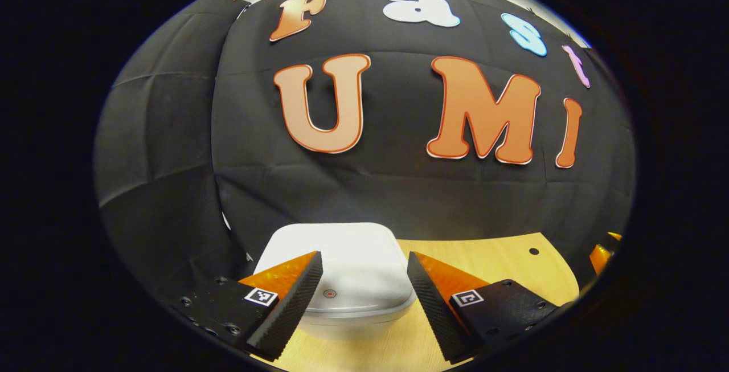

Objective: Press the lid of the desktop garbage bin to open it, pick up the crumpled paper on the desktop and throw it into the bin, then pick up the pop can on the desktop and drop it into the bin, and finally close the garbage bin lid.

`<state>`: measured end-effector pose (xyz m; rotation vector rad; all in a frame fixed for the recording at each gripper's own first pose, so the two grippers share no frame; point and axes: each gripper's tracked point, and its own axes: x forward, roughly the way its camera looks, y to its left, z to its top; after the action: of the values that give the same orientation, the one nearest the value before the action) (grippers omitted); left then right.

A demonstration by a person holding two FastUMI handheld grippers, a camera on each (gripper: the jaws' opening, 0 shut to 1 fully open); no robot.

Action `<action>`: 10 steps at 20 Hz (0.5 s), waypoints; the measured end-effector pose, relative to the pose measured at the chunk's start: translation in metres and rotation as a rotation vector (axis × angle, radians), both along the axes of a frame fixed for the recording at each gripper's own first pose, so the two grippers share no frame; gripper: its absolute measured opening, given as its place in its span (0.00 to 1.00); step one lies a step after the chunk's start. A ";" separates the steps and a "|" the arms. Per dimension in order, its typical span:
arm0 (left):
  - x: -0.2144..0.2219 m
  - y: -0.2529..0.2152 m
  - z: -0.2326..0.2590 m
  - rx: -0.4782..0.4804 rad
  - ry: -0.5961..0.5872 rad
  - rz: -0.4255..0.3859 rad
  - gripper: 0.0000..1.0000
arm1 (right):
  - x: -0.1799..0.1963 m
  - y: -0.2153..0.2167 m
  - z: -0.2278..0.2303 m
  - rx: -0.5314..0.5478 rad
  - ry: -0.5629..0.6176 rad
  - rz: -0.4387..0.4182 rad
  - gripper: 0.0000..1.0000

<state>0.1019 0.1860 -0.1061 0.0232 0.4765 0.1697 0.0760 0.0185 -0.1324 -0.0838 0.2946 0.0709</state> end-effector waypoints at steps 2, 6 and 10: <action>0.001 -0.012 0.011 0.009 -0.054 -0.016 0.95 | -0.001 -0.003 0.002 0.002 -0.004 -0.005 0.94; -0.006 -0.042 0.041 0.047 -0.171 -0.052 0.94 | -0.005 -0.009 0.009 0.003 -0.018 -0.015 0.94; -0.015 -0.073 0.058 0.051 -0.249 -0.086 0.94 | -0.009 -0.019 0.015 0.000 -0.032 -0.031 0.94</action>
<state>0.0871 0.1128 -0.0483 0.0718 0.2225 0.0986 0.0673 -0.0002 -0.1178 -0.0801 0.2635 0.0390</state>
